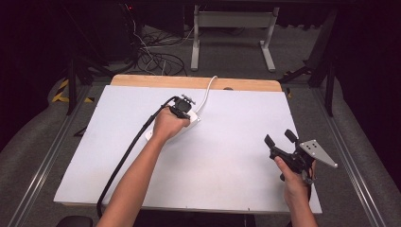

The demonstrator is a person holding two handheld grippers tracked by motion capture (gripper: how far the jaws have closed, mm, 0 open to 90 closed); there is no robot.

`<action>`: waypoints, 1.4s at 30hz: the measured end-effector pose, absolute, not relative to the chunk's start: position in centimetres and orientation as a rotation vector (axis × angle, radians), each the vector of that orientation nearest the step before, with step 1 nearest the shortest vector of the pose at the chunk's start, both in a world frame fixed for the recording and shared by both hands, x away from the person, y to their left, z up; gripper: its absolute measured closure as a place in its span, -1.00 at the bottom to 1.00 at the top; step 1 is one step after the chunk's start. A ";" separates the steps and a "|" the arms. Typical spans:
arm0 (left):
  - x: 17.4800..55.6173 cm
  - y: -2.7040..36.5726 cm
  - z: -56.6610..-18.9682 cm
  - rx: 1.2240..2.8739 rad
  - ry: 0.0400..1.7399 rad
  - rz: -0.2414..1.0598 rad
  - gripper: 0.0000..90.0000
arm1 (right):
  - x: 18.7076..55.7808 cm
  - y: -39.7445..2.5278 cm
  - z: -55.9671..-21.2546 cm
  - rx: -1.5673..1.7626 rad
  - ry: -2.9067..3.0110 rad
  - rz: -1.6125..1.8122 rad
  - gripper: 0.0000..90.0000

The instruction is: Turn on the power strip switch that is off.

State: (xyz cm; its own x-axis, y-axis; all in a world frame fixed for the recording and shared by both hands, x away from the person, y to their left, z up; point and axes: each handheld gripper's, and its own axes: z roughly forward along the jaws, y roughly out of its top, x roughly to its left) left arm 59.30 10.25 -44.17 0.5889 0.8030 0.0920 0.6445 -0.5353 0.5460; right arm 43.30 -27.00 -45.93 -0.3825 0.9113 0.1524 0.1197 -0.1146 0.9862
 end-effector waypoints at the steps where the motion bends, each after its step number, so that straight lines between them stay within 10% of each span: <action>1: 59.3 10.5 -44.2 2.347 1.155 0.443 1.00 | 43.2 -27.1 -45.9 1.167 1.510 1.563 -0.66; 17: 57.7 15.2 -41.9 1.947 1.048 0.406 1.00 | 43.4 -27.2 -46.1 1.170 1.509 1.580 -0.66; 32: 44.0 27.4 -40.9 1.352 0.989 0.915 1.00 | 43.8 -26.5 -46.0 1.151 1.520 1.578 -0.66; 42: 42.6 30.6 -41.1 1.215 1.067 1.022 0.95 | 43.5 -26.4 -46.2 1.138 1.544 1.568 -0.66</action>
State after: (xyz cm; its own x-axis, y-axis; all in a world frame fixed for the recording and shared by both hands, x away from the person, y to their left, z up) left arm 42.56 30.59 -41.10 0.2033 0.9765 -0.0719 -0.0304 0.0797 0.9964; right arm 43.53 -26.39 -46.21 -0.4102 0.9019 0.1351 0.1213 -0.0929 0.9883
